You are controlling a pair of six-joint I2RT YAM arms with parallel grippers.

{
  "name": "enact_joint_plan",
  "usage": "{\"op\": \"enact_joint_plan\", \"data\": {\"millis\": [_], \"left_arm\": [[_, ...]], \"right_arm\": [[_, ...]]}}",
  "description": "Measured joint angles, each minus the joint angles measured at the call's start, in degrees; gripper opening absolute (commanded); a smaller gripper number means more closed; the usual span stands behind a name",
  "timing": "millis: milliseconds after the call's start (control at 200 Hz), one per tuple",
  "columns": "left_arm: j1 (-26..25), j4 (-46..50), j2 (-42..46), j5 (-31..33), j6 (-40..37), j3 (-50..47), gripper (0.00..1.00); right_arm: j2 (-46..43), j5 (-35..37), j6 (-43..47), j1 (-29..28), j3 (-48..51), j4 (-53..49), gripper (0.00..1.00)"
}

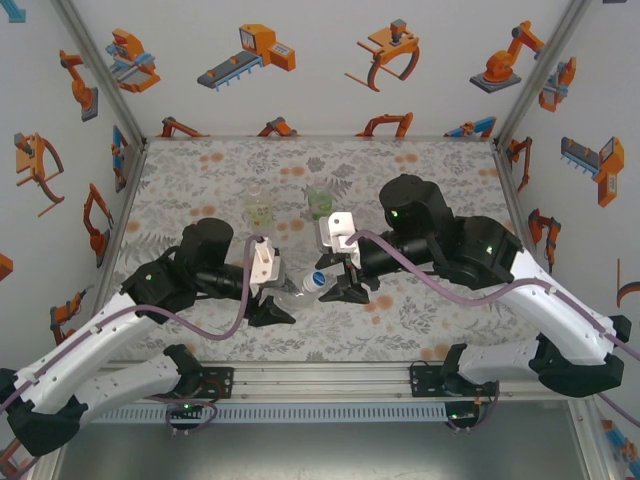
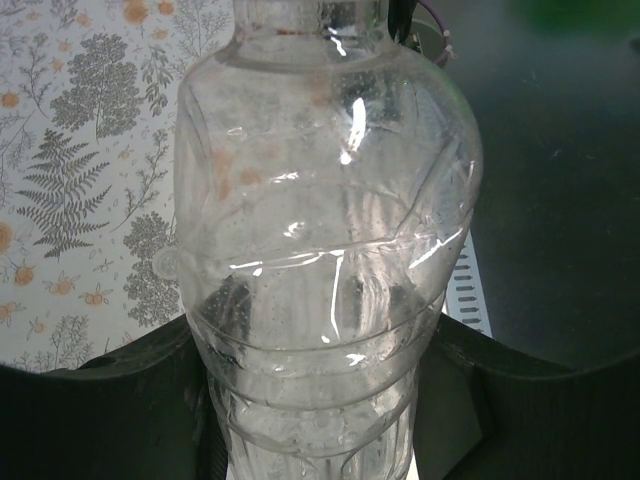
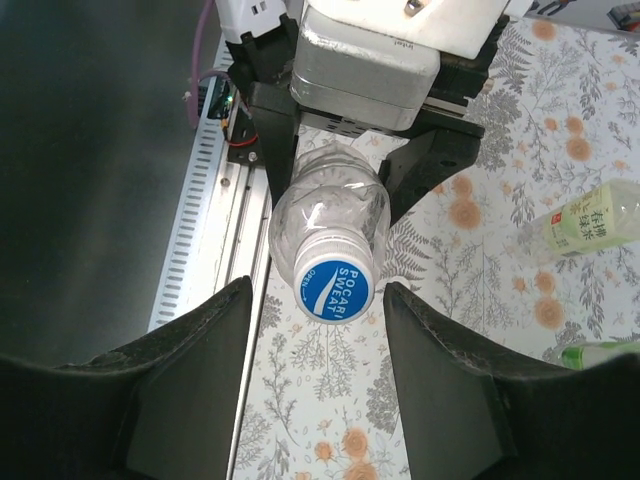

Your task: Screw on the bottle caps

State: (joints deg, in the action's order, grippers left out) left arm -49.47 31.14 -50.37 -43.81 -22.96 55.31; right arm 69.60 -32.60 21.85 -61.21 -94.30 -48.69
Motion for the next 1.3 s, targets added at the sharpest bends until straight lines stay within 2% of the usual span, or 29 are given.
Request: {"op": "enact_joint_plan", "data": {"millis": [851,1052,1142,1302], "left_arm": [[0.0,0.2,-0.7,-2.5,-0.2,0.9,0.00],[0.0,0.3,-0.5,-2.4,-0.2,0.9,0.00],[0.0,0.6,-0.3,-2.2,-0.2,0.8,0.00],[0.0,0.9,0.4,-0.3,-0.2,0.8,0.00]], "right_arm": [[1.0,0.0,-2.6,0.0,0.0,1.3,0.40],[1.4,-0.2,-3.0,-0.2,-0.5,1.1,0.25],[1.6,-0.2,-3.3,-0.3,-0.6,1.1,0.14],[1.6,2.2,-8.3,-0.6,-0.1,2.5,0.00]]}}
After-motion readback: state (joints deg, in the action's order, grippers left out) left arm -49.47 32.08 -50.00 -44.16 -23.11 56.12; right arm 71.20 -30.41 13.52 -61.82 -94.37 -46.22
